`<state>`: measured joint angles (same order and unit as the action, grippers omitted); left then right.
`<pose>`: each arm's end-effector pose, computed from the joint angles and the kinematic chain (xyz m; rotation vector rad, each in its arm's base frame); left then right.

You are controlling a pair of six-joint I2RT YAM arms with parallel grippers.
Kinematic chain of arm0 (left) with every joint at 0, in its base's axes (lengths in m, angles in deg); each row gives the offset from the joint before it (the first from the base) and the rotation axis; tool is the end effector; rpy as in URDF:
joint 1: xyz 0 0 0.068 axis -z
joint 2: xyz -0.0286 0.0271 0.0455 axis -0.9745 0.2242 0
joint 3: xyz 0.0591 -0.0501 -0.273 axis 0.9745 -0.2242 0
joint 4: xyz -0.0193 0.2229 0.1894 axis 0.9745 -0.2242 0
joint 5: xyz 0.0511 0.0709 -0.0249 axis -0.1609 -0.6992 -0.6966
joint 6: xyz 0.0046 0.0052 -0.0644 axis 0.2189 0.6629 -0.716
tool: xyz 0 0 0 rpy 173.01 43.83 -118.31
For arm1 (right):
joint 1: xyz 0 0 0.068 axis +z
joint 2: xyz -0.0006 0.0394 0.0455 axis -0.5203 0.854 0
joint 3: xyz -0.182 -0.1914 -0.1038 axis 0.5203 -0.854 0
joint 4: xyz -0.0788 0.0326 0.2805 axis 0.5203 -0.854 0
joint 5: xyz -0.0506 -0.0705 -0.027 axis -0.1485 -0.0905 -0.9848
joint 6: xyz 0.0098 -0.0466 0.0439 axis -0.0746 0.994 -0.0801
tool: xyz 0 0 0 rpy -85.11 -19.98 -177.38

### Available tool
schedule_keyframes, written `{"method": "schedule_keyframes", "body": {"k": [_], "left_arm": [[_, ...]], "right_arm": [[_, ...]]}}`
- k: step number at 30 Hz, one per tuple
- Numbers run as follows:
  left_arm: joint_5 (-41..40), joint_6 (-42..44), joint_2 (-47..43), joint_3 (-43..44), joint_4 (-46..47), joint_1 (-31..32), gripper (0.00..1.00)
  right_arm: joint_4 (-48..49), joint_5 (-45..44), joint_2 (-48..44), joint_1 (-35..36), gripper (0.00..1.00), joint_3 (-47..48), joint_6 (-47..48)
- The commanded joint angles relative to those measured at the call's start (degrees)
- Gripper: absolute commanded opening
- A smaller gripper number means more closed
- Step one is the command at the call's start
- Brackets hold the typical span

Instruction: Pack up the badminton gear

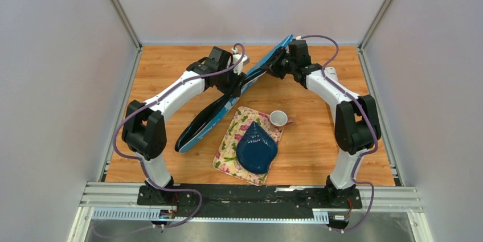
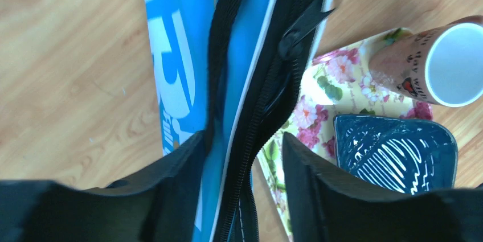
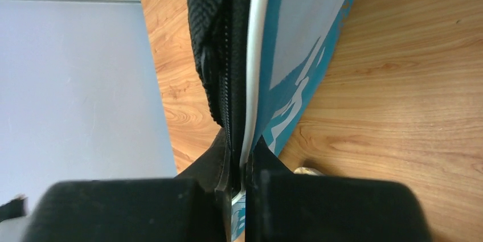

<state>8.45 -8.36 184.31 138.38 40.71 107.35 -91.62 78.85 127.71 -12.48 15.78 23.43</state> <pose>0.3725 -0.2301 0.2658 0.7971 2.3622 -0.4679 0.4448 0.1672 0.2529 0.5583 2.2568 1.0152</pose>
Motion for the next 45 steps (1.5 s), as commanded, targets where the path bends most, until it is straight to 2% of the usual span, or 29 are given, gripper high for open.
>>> {"method": "schedule_keyframes", "body": {"k": [1, 4, 7, 8, 9, 13, 17, 28, 32, 37, 40, 41, 45], "left_arm": [[4.80, -2.41, -3.20, 6.01, 1.23, 0.19, 0.66], [2.09, -1.19, -4.26, 7.60, 3.07, 1.51, 0.67], [1.72, -0.66, -4.35, 8.39, 5.27, 2.13, 0.53], [2.51, -0.57, -3.22, 9.18, 5.10, 2.21, 0.43], [3.21, -0.31, -2.34, 10.06, 4.67, 2.13, 0.42], [8.13, 0.49, 1.97, 16.02, 0.89, 2.13, 0.47], [7.17, 0.13, 5.22, 18.85, 0.27, 2.13, 0.48], [9.19, 2.07, 7.60, 20.00, -1.66, 2.13, 0.51], [8.49, 1.80, 7.95, 20.17, -1.23, 2.13, 0.39], [8.14, 1.72, 8.48, 20.87, -1.23, 2.13, 0.33], [7.18, 1.72, 8.48, 20.96, -1.23, 2.13, 0.21], [6.82, 1.54, 8.39, 21.05, -1.31, 2.21, 0.13], [6.21, 1.89, 7.95, 20.88, -1.49, 2.21, 0.06]], "right_arm": [[-2.21, -3.00, -1.23, 0.72, 0.00, 1.76, -5.28], [-4.75, -4.32, -1.15, 0.90, 0.00, 2.81, -8.35], [-12.13, -5.11, 0.52, 0.91, 0.00, 7.81, -8.72], [-13.02, -4.94, 0.79, 1.08, 0.00, 8.70, -8.63], [-12.68, -4.59, 0.70, 1.08, 0.00, 8.70, -8.72], [-11.80, -4.58, 0.18, 1.08, 0.00, 8.70, -8.81], [-11.36, -3.44, 0.53, 1.16, 0.00, 8.79, -8.72], [-11.09, -2.74, 0.61, 0.99, 0.00, 9.14, -8.19], [-10.83, -2.56, 0.70, 0.99, 0.00, 9.06, -8.28], [-10.83, -2.56, 0.61, 1.08, 0.00, 9.14, -8.19], [-10.74, -2.65, 0.53, 0.99, 0.00, 9.23, -8.11], [-10.83, -2.56, 0.61, 0.99, 0.00, 9.23, -8.19], [-10.74, -2.47, 0.70, 1.08, 0.00, 9.41, -8.46]]}}
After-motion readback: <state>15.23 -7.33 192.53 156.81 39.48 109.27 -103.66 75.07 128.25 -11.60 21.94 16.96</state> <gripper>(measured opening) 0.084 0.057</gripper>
